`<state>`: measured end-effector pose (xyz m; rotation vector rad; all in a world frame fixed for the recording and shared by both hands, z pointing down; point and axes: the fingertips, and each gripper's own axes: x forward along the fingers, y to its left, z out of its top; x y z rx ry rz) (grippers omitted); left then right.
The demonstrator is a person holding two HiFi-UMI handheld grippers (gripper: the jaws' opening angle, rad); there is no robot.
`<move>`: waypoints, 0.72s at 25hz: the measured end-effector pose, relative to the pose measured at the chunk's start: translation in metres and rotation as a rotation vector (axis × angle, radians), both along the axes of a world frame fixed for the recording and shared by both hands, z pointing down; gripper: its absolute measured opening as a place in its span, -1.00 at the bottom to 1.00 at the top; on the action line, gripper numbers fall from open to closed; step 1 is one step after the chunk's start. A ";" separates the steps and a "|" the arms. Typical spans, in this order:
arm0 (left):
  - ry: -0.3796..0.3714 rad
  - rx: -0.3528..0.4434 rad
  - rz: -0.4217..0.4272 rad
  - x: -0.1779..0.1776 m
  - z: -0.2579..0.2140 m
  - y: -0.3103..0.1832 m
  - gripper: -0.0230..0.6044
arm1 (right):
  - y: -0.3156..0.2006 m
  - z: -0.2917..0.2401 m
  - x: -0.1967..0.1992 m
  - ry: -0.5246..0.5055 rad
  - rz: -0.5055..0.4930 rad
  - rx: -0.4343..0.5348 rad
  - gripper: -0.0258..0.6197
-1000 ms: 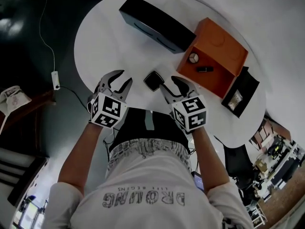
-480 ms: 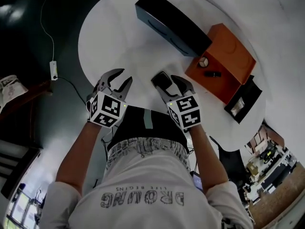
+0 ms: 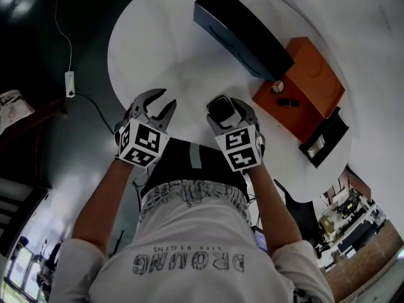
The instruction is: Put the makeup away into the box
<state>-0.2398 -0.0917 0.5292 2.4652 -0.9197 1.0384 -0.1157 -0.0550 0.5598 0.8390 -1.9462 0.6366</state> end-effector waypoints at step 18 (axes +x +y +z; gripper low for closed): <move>0.019 -0.018 -0.022 -0.003 0.005 -0.009 -0.43 | 0.003 0.013 -0.003 0.073 -0.049 -0.039 0.14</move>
